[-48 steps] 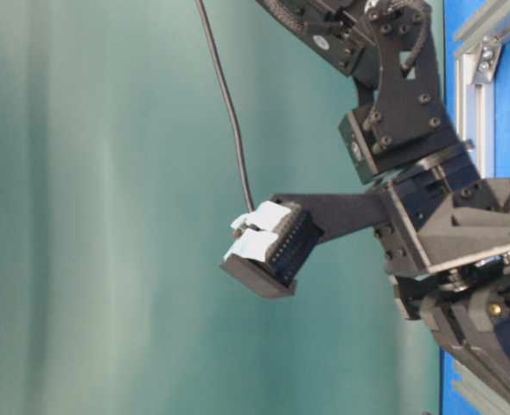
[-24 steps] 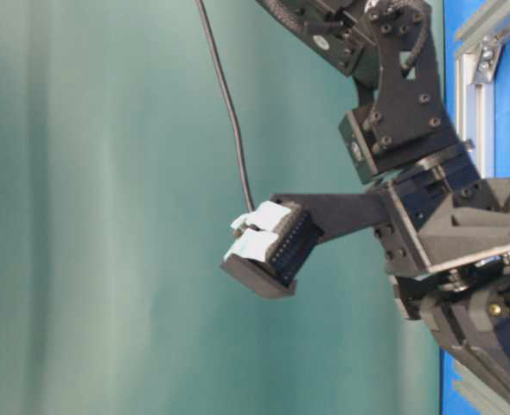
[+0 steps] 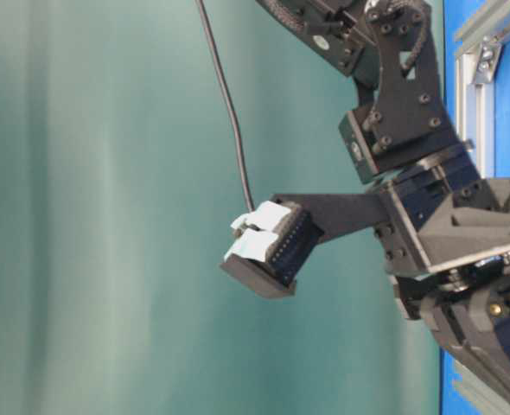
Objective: Insert the wire through the string loop located on the left side.
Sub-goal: 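Move the open left gripper toward the plug emerging from the loop, then close the left gripper on the USB plug beyond the loop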
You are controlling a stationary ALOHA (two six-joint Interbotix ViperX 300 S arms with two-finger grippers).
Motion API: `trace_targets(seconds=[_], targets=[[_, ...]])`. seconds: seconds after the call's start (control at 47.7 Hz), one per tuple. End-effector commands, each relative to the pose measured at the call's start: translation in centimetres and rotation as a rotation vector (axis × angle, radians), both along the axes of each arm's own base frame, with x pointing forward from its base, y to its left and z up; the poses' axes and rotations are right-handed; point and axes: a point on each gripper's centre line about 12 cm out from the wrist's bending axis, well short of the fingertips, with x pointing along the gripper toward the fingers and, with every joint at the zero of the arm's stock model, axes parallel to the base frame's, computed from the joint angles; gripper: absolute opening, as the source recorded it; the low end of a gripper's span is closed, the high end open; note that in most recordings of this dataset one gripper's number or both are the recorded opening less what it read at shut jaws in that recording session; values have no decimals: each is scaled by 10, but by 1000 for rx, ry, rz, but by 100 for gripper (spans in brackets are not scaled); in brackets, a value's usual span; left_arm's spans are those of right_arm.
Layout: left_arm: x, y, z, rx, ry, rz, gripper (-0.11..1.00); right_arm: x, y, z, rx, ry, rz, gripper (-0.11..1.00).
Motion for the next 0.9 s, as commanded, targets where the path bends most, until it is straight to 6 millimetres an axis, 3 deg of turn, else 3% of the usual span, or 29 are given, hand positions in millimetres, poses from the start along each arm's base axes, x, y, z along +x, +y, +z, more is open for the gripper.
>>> trace_targets(seconds=[0.0,0.314,0.398,0.629,0.692,0.88], targets=[[4,1,8,-4,-35,6,0,3,0,15,6,-36,-2,0],[3,2,6,-3,-21,8,3,3,0,15,5,-38,-1,0],[3,1,6,-3,-20,6,20,3,-1,15,5,-38,-3,0],[4,-2,7,-2,-20,-7,86,3,-1,15,5,-38,-3,0],[4,-3,6,-1,-11,-11,92,3,0,15,5,-38,-1,0],[6,-3,0,5,33,-13,90,3,-1,14,5,-37,-3,0]])
